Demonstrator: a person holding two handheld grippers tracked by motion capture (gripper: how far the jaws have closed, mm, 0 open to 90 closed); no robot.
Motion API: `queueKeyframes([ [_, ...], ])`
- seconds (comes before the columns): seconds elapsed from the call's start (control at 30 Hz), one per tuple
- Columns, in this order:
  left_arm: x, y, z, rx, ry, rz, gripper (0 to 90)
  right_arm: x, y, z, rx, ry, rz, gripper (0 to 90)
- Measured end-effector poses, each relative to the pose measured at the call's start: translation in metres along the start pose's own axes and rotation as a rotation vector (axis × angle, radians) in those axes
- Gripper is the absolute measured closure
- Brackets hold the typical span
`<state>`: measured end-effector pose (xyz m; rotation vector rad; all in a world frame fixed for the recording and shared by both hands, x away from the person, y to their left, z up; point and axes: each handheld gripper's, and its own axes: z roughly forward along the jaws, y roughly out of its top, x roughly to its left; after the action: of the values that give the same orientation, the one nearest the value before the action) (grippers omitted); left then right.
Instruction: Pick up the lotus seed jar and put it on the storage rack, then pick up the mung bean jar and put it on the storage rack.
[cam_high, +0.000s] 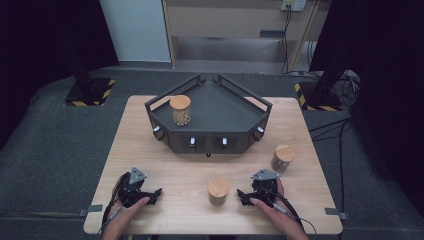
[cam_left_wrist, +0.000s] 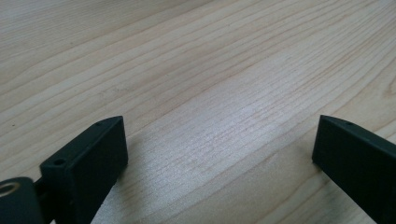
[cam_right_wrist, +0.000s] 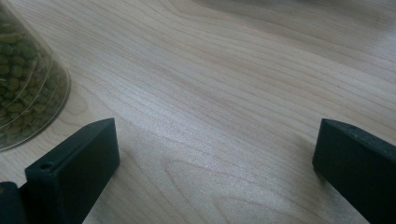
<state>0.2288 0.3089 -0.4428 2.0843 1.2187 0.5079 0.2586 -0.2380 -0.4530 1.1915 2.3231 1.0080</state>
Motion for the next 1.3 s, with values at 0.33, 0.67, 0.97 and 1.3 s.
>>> queueKeyframes([
  [0.33, -0.001, 0.001, 0.001, 0.007, 0.003, 0.009, 0.8, -0.001, 0.0, -0.001, 0.001, 0.003, -0.001, 0.8],
  [0.67, -0.001, 0.001, 0.001, 0.007, 0.005, 0.009, 0.6, -0.005, 0.001, -0.01, -0.022, 0.018, -0.042, 4.2],
  [0.97, -0.004, 0.002, 0.001, 0.011, 0.016, 0.005, 0.0, 0.003, 0.005, -0.03, -0.055, 0.04, -0.064, 4.1],
  [1.3, -0.006, 0.002, 0.001, 0.011, 0.026, -0.004, 0.0, 0.012, 0.002, -0.044, -0.071, 0.079, -0.078, 3.5],
])
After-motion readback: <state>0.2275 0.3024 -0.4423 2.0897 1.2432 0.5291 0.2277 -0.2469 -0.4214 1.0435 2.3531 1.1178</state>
